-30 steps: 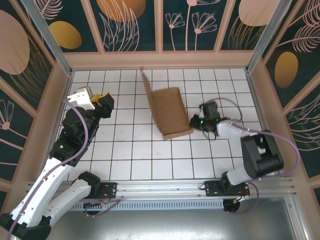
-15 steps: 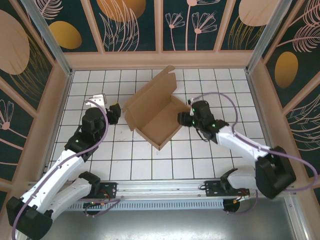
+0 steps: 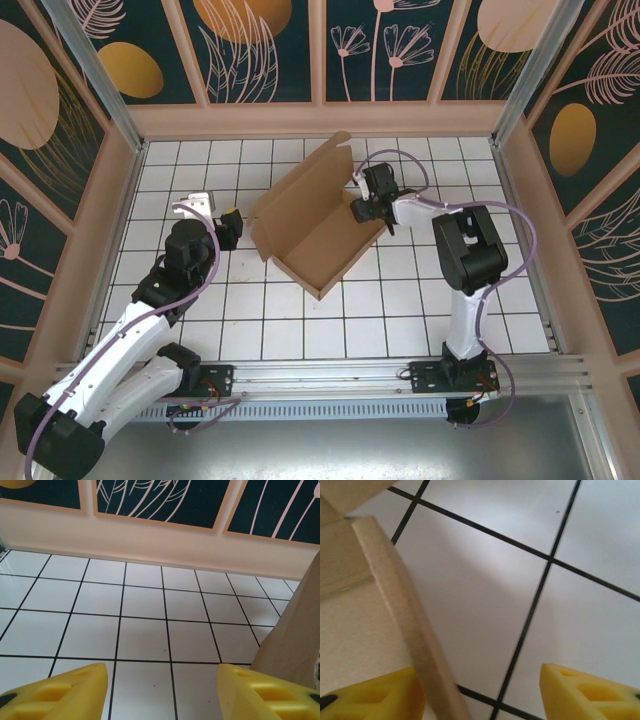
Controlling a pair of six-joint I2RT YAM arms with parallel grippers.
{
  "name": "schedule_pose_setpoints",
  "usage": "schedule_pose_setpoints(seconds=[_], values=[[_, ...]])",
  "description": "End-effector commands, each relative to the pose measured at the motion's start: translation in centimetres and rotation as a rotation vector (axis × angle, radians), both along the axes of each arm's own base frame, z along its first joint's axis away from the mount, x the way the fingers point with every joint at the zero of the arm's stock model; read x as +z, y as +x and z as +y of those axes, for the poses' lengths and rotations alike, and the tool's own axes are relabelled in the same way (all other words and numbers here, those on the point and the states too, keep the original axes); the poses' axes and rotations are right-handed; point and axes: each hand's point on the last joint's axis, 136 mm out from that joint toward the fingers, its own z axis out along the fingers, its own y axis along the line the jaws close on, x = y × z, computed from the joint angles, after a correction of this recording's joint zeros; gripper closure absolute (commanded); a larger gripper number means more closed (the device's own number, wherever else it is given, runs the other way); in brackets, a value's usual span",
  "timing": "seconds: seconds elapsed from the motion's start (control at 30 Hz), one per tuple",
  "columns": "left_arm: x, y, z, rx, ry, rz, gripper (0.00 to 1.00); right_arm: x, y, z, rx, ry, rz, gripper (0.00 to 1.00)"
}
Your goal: Fold the paper box
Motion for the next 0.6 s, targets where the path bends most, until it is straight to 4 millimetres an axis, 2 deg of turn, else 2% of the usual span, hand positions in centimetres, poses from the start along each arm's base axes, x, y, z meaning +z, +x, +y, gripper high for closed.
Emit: schedule_pose_setpoints(seconds=[0.0,0.1,0.17,0.3,0.4,0.57], values=[[0.9,0.1,-0.1,-0.007,-0.006,-0.042,0.41,0.6,1.0,0.9,0.033,0.005,0.015,0.56],[1.0,0.0,-0.1,-0.01,-0.01,-0.045,0.41,-0.1,1.0,0.8,0.02,-0.005,0.036,0.79],[1.1,-0.1,-0.2,-0.015,-0.015,-0.049,0.41,-1.0,0.2,0.9,0.021,-0.014,0.067,0.89],[1.3,-0.1,-0.1,-0.013,-0.016,-0.057,0.41,-2.8,-2.2,0.6,0.035,-0.119,0.098,0.89],[1.4,-0.2,-0.1,-0.017,-0.022,-0.059,0.42,-3.2,-3.9,-0.6,0.011,-0.201,0.09,0.9],[1.6,-0.3,-0.1,-0.015,-0.029,-0.065,0.42,-3.0,-6.0,-4.0,-0.068,-0.408,0.07,0.87]])
